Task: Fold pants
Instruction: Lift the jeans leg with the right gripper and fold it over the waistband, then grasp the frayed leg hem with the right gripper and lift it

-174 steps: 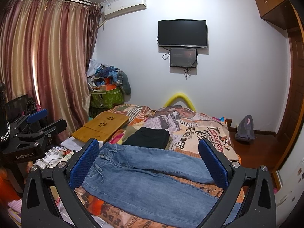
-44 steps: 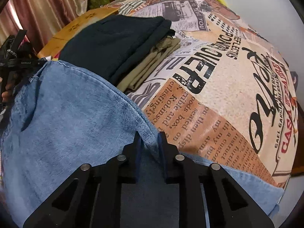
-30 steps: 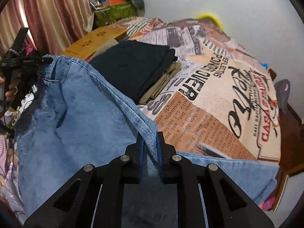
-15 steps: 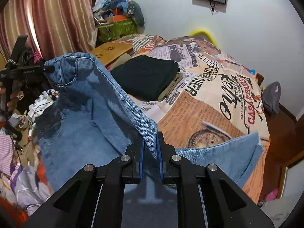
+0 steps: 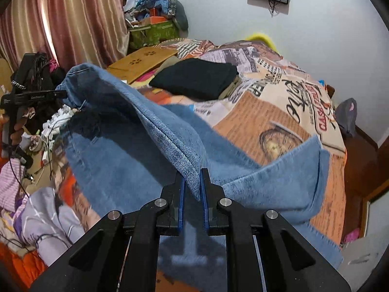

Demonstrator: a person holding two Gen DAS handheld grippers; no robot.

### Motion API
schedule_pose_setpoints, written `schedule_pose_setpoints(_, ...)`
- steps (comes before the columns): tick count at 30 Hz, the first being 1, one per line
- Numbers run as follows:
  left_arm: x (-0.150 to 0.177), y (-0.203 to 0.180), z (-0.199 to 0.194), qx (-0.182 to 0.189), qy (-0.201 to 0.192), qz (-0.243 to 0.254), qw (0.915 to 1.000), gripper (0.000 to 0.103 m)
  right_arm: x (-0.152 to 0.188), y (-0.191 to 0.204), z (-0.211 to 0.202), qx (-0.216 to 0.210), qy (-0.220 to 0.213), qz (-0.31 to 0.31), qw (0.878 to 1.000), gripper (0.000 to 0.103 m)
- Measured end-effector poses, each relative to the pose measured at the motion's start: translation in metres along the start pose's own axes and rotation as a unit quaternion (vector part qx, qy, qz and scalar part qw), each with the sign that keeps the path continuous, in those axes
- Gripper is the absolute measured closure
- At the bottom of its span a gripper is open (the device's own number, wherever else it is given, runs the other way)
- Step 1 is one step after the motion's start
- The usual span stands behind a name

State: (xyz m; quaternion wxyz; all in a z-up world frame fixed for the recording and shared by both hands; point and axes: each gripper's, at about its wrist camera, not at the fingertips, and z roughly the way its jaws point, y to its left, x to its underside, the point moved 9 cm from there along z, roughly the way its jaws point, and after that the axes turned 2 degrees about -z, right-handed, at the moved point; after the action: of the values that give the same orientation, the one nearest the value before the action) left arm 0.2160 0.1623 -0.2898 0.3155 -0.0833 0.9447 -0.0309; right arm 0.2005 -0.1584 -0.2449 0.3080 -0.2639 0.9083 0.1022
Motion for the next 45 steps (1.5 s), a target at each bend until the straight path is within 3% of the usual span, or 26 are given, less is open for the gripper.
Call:
schedule_pose_setpoints(11, 0.084, 0.014, 0.039, -0.018, 0.071, -0.029, 0.9969, 0.088, 0.045, 0.013, 0.020, 0.003, 0.032, 0.011, 0.999, 0.092)
schedule_pose_setpoints(14, 0.092, 0.015, 0.038, -0.038, 0.069, -0.024, 0.9966, 0.079, 0.045, 0.015, 0.018, 0.004, 0.029, 0.013, 0.999, 0.089)
schedule_pose_setpoints(16, 0.093, 0.015, 0.032, -0.048, 0.073, -0.020, 0.9960, 0.066, 0.045, 0.015, 0.016, 0.000, 0.034, 0.013, 0.999, 0.086)
schedule_pose_setpoints(17, 0.092, 0.016, 0.028, -0.050, 0.074, -0.018, 0.9959, 0.065, 0.045, 0.015, 0.014, -0.007, 0.036, 0.016, 0.999, 0.083)
schedule_pose_setpoints(21, 0.080, 0.019, 0.000, -0.068, 0.053, -0.004, 0.9963, 0.062, 0.043, 0.012, 0.003, -0.026, 0.034, 0.033, 0.999, 0.069)
schedule_pose_setpoints(25, 0.055, 0.015, -0.024, -0.078, 0.028, 0.005, 0.9965, 0.062, 0.037, -0.006, -0.014, -0.005, 0.021, 0.047, 0.999, 0.057)
schedule_pose_setpoints(28, 0.032, 0.004, -0.034, -0.074, 0.013, 0.008, 0.9972, 0.062, 0.028, -0.029, -0.027, 0.011, 0.012, 0.066, 0.998, 0.057)
schedule_pose_setpoints(36, -0.038, -0.067, -0.024, -0.013, -0.018, 0.028, 0.9994, 0.061, -0.009, -0.099, -0.039, 0.069, -0.014, 0.100, 0.992, 0.055)
schedule_pose_setpoints(45, -0.098, -0.141, 0.027, 0.014, -0.024, 0.063, 0.9976, 0.061, -0.042, -0.175, 0.001, 0.112, -0.021, 0.129, 0.985, 0.055)
